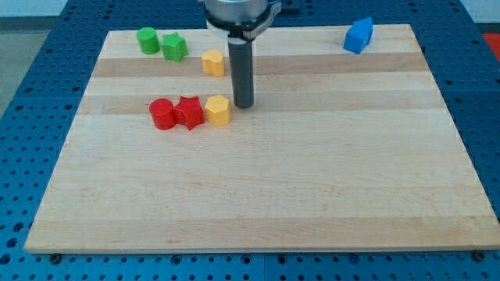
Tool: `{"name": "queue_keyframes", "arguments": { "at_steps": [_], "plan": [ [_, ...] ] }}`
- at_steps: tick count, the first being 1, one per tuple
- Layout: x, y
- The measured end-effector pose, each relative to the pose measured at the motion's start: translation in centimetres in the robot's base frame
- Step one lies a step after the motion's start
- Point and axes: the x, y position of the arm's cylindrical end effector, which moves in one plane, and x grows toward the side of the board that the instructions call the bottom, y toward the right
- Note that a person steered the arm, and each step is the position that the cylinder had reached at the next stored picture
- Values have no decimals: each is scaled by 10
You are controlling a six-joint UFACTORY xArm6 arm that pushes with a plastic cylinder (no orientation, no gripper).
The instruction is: Move your arm towards yellow heart
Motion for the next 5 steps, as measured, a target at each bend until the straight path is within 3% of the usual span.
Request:
{"name": "queue_keyframes", "arguments": {
  "at_steps": [3,5],
  "plan": [
    [-103,20],
    [-108,-31]
  ]
}}
